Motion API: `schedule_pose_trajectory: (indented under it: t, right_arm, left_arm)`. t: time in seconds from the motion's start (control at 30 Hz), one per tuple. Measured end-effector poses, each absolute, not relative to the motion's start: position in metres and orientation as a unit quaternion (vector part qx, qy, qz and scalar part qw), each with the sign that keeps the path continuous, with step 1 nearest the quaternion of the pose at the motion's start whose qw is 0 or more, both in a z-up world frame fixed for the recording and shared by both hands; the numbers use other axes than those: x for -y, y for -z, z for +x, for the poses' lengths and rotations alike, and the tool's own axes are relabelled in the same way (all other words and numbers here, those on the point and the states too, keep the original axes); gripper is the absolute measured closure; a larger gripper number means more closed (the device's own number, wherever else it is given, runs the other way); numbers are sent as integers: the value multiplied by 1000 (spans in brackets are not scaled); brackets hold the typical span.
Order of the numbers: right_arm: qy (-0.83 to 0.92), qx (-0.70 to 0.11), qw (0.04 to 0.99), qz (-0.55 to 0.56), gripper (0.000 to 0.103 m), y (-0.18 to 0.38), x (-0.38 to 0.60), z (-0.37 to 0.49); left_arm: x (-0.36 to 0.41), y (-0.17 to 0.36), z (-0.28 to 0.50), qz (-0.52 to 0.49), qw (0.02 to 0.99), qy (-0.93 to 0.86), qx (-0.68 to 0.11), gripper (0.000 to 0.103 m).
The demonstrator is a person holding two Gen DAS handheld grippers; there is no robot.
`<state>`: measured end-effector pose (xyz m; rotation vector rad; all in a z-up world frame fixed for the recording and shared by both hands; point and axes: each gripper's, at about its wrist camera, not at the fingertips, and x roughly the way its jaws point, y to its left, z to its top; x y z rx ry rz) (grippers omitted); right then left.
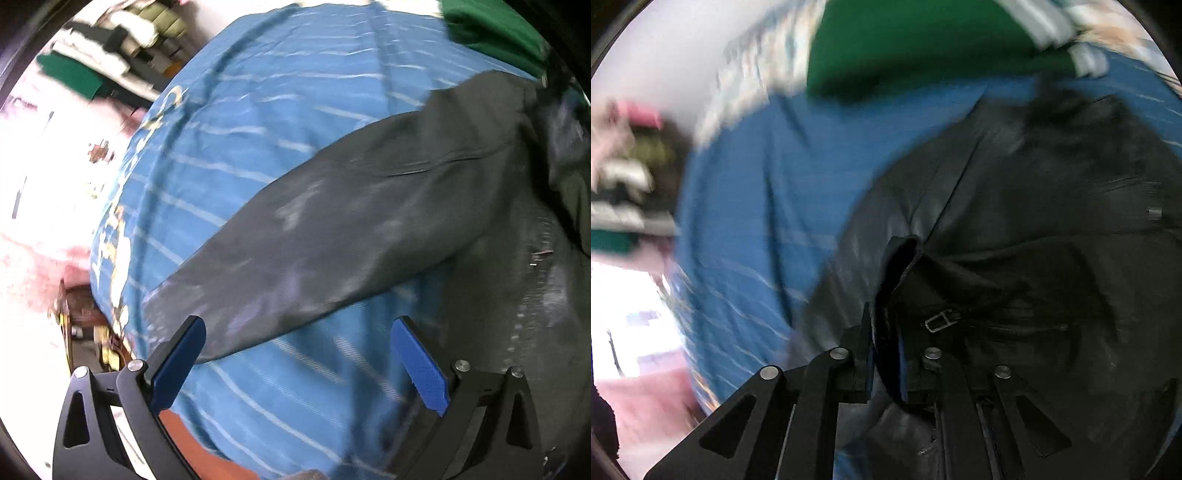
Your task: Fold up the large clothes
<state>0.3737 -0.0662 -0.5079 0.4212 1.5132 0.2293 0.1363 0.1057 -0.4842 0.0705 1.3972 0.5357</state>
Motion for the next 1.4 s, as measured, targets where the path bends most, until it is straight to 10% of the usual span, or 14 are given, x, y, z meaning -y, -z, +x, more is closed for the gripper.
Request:
schedule_pose_trajectory:
  t: [0.1, 0.2, 0.23, 0.57, 0.63, 0.67, 0.7, 0.87, 1.23, 1.4]
  right_arm:
    - [-133, -669, 699, 214, 73, 501, 78, 355]
    - [-131, -623, 736, 231, 27, 461, 125, 312]
    - [-124, -613, 745, 232, 25, 450, 144, 299]
    - [109, -732, 648, 178, 26, 511, 362, 142]
    - [104, -747, 626, 197, 41, 540, 379, 117]
    - [94, -748, 619, 219, 75, 552, 382, 106]
    - [103, -747, 617, 226, 85, 560, 385, 97]
    - [128, -704, 628, 306, 96, 542, 404, 62]
    - [104, -746, 641, 148, 84, 509, 400, 61]
    - [104, -693, 695, 162, 56, 482, 392, 70]
  left_arm:
    - [-134, 480, 117, -16, 722, -265, -639, 0]
    - [-164, 483, 91, -85, 704, -283, -645, 0]
    - [-171, 486, 83, -105, 701, -281, -647, 0]
    - [-127, 506, 79, -120, 718, -180, -661, 1]
    - [-125, 509, 79, -115, 715, -184, -664, 1]
    - [-124, 509, 78, -115, 714, -186, -665, 1]
    - [-126, 510, 77, -115, 711, -192, -667, 1]
    - [-144, 512, 66, -110, 701, -218, -670, 1]
    - [-253, 537, 33, -353, 662, -295, -592, 1]
    - [-321, 581, 23, -500, 613, -362, -492, 2]
